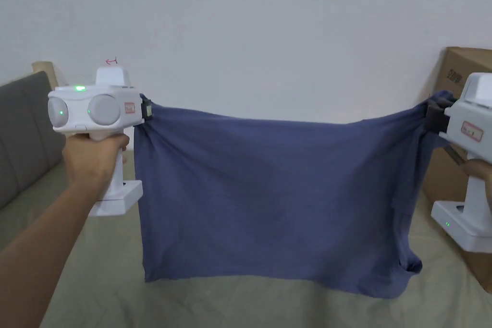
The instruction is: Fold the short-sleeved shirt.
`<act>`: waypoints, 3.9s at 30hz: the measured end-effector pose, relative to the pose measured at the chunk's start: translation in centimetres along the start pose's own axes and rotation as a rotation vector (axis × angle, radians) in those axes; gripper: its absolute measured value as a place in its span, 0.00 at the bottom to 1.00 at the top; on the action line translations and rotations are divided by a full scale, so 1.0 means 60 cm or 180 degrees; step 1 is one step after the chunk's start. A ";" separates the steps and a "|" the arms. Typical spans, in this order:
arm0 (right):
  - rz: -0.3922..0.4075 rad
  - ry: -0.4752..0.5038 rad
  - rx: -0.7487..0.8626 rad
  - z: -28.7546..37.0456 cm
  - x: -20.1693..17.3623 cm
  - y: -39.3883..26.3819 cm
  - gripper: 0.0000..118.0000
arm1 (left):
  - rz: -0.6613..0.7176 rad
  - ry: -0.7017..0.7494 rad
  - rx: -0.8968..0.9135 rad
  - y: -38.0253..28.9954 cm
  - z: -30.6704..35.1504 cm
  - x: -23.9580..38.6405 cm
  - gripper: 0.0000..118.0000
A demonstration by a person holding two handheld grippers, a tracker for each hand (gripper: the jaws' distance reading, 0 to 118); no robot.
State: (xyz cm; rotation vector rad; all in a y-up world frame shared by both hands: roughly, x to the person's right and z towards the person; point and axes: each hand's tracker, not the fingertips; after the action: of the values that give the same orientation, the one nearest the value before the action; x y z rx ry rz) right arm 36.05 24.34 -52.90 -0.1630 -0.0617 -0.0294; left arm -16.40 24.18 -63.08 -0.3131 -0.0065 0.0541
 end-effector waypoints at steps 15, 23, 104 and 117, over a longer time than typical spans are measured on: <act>-0.0253 -0.0016 -0.0850 0.097 -0.012 -0.292 0.02 | 0.0035 0.0004 -0.0952 -0.325 0.042 -0.047 0.00; -0.0425 0.0135 -0.1203 0.262 -0.007 -0.420 0.02 | 0.0088 -0.0047 -0.1319 -0.486 0.177 -0.102 0.00; 0.0115 -0.0280 -0.0257 0.557 -0.116 -0.317 0.00 | -0.0061 -0.0173 -0.0913 -0.517 0.492 -0.055 0.07; 0.0139 -0.0150 -0.0531 0.538 -0.137 -0.355 0.00 | -0.0001 0.0299 -0.2031 -0.706 0.461 -0.155 0.67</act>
State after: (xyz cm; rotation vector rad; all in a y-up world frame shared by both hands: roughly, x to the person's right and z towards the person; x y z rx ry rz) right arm 25.21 8.83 -18.18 -0.3318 -0.1027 0.0131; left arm -23.91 -8.05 -23.67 -0.9533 0.0708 0.0357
